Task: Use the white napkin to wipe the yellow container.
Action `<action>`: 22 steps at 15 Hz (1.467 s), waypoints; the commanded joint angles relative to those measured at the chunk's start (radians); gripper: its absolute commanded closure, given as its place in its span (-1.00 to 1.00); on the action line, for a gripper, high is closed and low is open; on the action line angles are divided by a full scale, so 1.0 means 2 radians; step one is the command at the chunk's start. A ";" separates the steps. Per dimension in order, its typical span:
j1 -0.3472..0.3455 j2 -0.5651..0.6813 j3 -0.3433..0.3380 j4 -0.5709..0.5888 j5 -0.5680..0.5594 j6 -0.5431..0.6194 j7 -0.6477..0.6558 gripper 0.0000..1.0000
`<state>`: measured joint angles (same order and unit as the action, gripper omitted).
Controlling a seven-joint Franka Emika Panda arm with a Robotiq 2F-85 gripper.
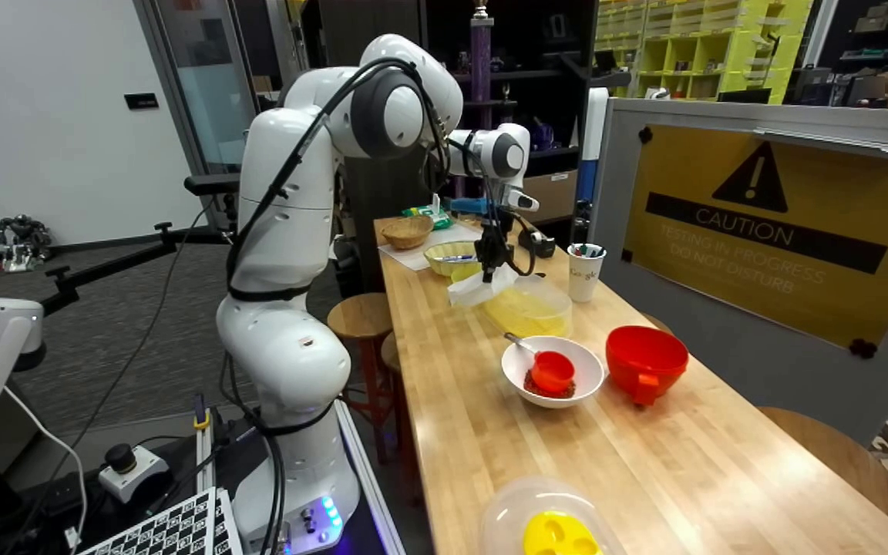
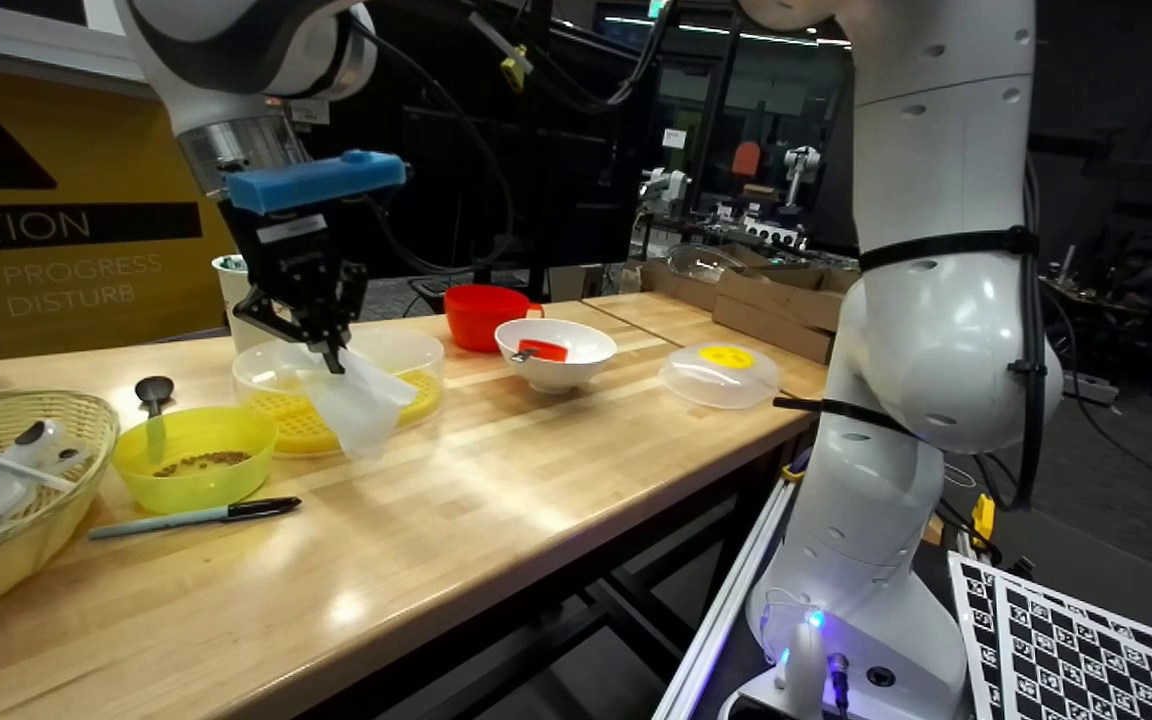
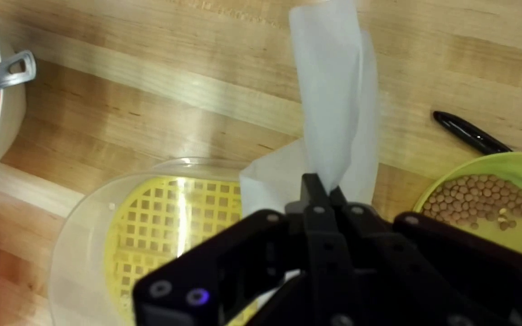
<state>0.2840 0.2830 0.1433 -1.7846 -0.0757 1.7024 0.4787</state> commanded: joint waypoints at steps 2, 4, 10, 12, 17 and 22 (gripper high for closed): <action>0.001 -0.031 0.004 -0.028 -0.012 0.015 -0.003 0.99; 0.001 -0.035 0.004 -0.030 -0.013 0.018 -0.003 0.99; -0.001 -0.040 0.004 -0.032 -0.016 0.021 -0.002 0.99; -0.001 -0.041 0.004 -0.033 -0.016 0.022 -0.002 0.99; -0.002 -0.044 0.005 -0.035 -0.017 0.025 -0.004 0.99; -0.002 -0.044 0.004 -0.033 -0.020 0.020 0.000 0.10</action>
<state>0.2836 0.2311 0.1478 -1.8207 -0.1015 1.7378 0.4782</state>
